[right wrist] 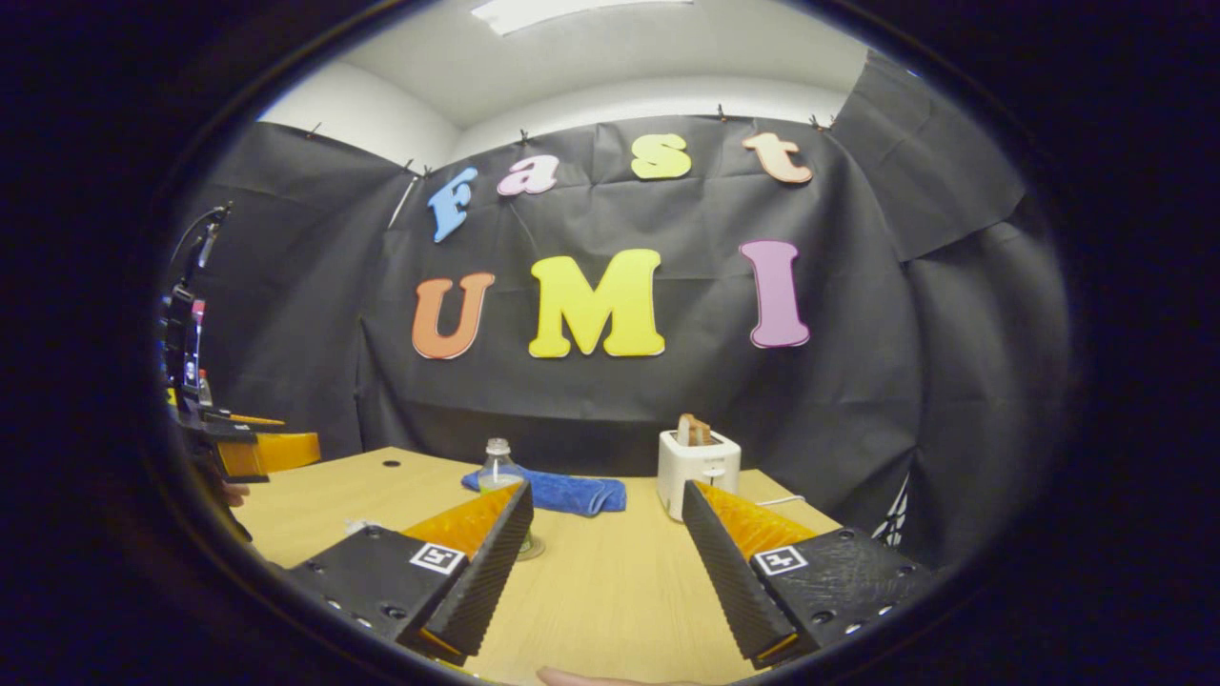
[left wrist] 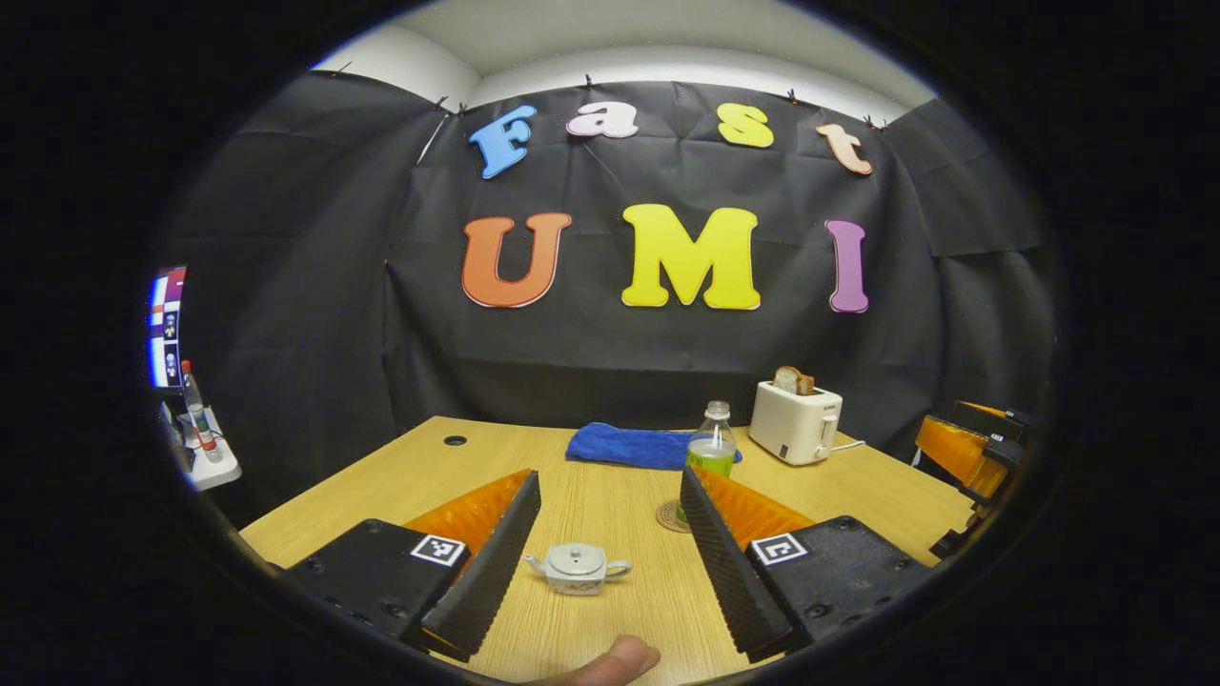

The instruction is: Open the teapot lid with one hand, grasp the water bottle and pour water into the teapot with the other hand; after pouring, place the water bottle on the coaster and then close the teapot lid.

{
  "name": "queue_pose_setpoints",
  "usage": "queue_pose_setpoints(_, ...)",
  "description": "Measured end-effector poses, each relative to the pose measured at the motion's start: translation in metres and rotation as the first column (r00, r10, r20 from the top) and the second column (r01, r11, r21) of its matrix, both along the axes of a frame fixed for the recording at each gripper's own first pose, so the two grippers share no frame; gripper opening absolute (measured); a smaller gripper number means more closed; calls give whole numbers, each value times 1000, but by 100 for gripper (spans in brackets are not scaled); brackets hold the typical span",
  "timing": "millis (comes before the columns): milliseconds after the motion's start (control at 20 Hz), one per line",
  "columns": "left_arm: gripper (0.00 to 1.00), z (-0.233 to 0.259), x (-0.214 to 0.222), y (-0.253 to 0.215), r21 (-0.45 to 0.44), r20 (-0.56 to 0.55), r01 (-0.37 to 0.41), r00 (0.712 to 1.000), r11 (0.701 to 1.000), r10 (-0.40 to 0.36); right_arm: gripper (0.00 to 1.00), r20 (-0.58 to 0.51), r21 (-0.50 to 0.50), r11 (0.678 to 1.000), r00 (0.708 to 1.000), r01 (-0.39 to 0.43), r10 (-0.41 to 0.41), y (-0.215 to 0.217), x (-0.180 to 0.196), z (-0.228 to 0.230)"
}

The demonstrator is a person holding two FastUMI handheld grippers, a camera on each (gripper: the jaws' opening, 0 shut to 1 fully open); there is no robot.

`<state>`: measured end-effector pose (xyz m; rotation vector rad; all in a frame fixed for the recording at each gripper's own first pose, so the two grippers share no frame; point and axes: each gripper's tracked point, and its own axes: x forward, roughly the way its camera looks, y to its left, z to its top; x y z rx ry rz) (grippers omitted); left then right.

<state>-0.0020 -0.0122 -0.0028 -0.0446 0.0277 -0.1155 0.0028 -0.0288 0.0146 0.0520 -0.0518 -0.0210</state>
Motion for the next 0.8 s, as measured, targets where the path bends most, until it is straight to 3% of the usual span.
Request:
queue_pose_setpoints(150, 93, -2, -15, 14, -7, -32, -45, 999, 999, 44, 95, -25, -31, 999, 1000, 13, -13, 2, -14, -3)
queue_pose_setpoints(450, 93, 15, -35, 19, 6, 22, -57, 998, 998, 57, 94, -83, -56, 995, 993, 82, -86, 3, -34, -3)
queue_pose_setpoints(800, 93, 10, -33, 9, 32, 23, -45, 999, 998, 44, 92, -83, -74, 997, 996, 38, -44, 18, -38, -3)
